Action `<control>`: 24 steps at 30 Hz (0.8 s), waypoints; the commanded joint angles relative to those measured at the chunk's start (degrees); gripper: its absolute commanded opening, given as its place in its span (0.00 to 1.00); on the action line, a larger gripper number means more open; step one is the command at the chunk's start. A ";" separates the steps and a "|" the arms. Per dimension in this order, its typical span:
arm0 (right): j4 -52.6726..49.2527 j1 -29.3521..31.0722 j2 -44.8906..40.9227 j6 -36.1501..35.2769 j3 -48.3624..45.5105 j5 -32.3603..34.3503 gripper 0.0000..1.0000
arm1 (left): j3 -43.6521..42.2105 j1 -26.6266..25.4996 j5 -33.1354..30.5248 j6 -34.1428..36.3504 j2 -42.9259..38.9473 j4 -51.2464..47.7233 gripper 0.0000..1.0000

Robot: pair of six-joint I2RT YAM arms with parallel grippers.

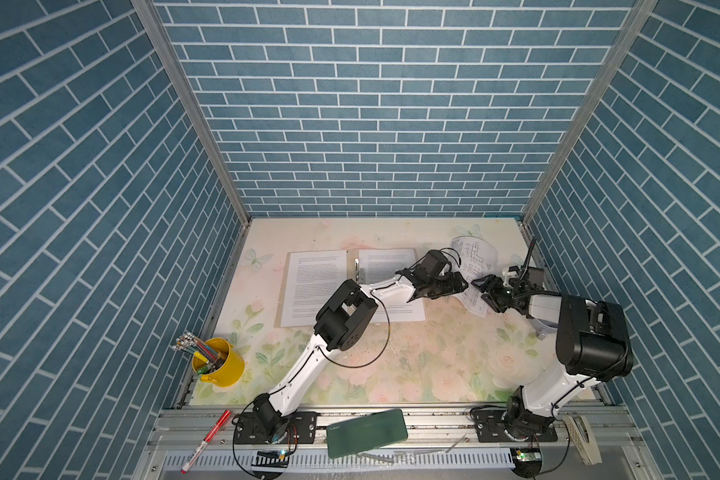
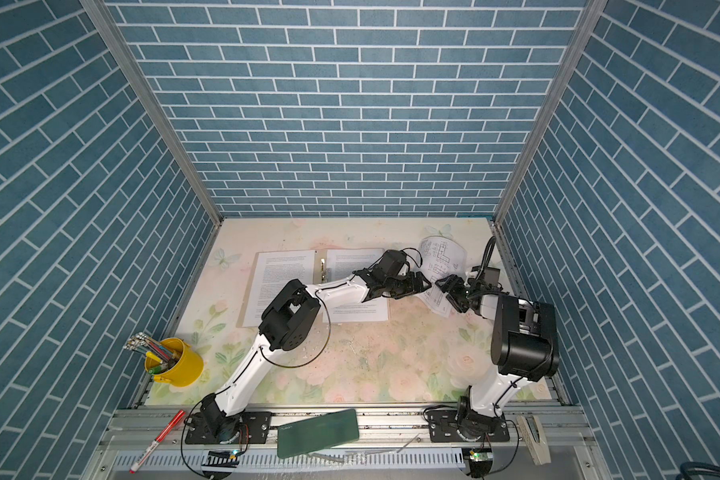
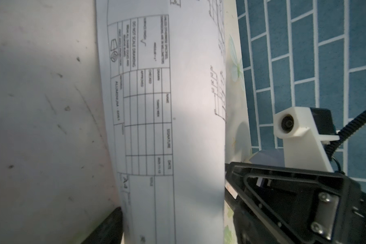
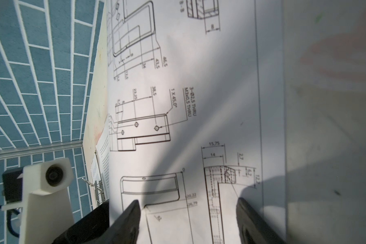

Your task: Put the files into the folder

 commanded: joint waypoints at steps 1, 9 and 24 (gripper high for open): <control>-3.60 0.14 -0.40 1.52 -2.11 -0.24 0.72 | -1.36 -0.45 0.44 -0.75 0.42 -0.63 0.77; -4.81 0.01 -3.18 1.06 -1.95 -1.01 0.72 | -2.95 -0.45 0.41 -2.13 -0.61 3.12 0.61; -12.91 -2.26 -11.10 -5.63 0.10 -0.31 0.78 | -10.86 0.42 1.52 -5.47 -6.88 13.87 0.45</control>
